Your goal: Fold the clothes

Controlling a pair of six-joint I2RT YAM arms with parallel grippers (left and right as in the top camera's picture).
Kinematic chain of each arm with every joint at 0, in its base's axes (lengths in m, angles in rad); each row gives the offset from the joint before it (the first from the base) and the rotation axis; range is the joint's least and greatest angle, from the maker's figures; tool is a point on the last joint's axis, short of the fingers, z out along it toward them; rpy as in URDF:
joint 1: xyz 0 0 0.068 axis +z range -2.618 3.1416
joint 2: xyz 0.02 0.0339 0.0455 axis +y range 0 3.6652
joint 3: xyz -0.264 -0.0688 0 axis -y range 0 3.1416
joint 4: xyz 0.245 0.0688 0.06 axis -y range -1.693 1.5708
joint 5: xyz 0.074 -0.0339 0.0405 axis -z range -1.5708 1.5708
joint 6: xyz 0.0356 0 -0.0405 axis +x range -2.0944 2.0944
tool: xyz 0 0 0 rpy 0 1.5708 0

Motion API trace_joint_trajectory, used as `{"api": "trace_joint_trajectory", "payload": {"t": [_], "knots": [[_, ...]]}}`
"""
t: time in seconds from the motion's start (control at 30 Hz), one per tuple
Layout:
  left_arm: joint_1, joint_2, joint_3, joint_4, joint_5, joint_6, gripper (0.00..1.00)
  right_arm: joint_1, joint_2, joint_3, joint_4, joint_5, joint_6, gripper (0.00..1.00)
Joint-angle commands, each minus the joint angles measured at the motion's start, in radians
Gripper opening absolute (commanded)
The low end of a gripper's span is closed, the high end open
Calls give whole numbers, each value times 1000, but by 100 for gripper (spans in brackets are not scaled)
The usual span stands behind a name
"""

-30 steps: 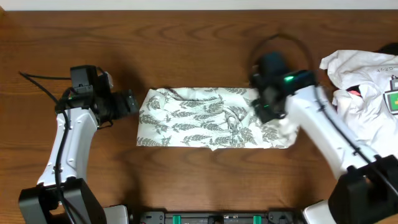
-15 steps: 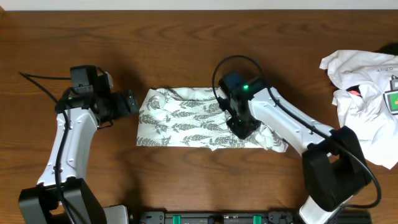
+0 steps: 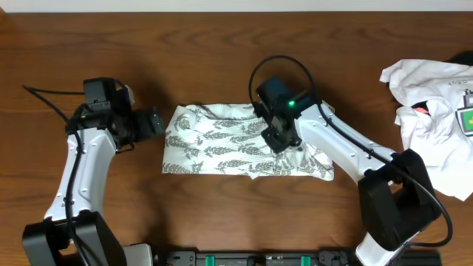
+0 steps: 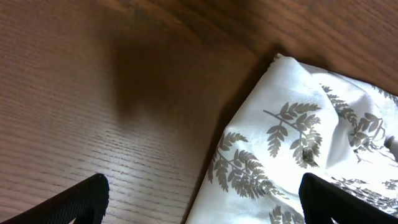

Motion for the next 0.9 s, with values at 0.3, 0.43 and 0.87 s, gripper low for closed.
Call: {"api": "trace_joint_trajectory", "payload": {"t": [0.3,0.43,0.87], "knots": [[5,1,1,-6,-12,-2,98,8,2,8,51,-35,28,28],[5,1,1,-6,-12,-2,98,8,2,8,116,-42,27,34],[5,1,1,-6,-12,-2,98,-51,-150,74,74,22,28,70]]}}
